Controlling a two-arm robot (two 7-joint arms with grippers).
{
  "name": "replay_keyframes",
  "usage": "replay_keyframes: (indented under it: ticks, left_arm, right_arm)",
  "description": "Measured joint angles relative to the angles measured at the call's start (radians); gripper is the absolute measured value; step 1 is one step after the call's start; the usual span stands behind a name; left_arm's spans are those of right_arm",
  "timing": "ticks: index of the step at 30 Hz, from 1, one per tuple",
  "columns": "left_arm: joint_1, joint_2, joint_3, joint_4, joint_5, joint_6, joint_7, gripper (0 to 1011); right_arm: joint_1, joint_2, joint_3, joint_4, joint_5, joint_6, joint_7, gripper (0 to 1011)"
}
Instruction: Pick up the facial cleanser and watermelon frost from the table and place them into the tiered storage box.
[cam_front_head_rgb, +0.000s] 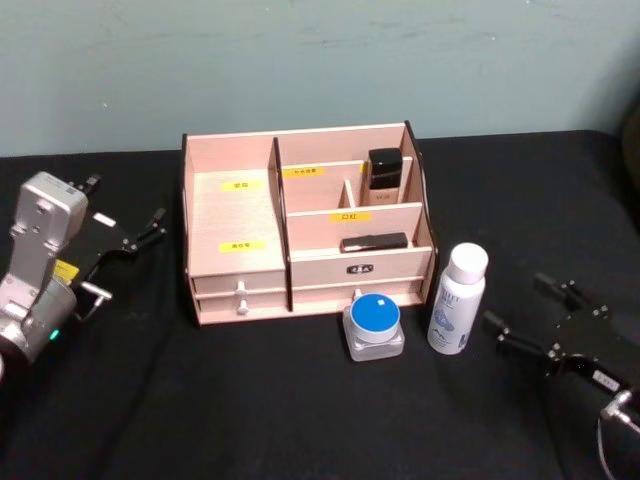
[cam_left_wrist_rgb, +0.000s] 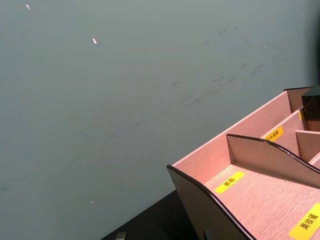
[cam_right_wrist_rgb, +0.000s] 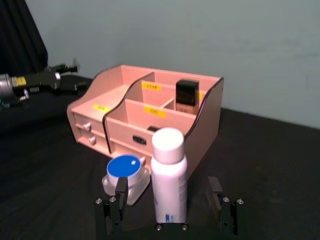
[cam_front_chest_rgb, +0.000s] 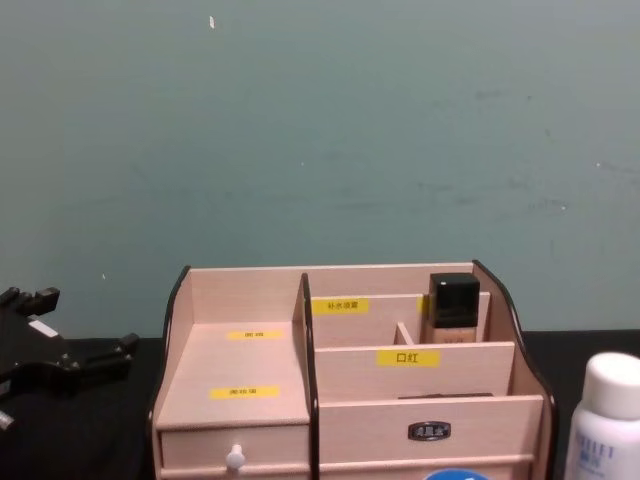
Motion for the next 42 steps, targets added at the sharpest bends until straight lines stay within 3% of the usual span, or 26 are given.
replay_keyframes:
  ticks: [12, 29, 42]
  left_arm:
    - [0.000, 0.000, 0.000, 0.000, 0.000, 0.000, 0.000, 1010]
    - [0.000, 0.000, 0.000, 0.000, 0.000, 0.000, 0.000, 1010]
    - [0.000, 0.000, 0.000, 0.000, 0.000, 0.000, 0.000, 1010]
  right_arm:
    - [0.052, -0.039, -0.042, 0.068, -0.040, 0.052, 0.037, 1002]
    - [0.170, -0.131, -0.104, 0.179, -0.177, 0.065, 0.047, 1002]
    - [0.229, -0.184, -0.103, 0.234, -0.232, 0.058, 0.056, 1002]
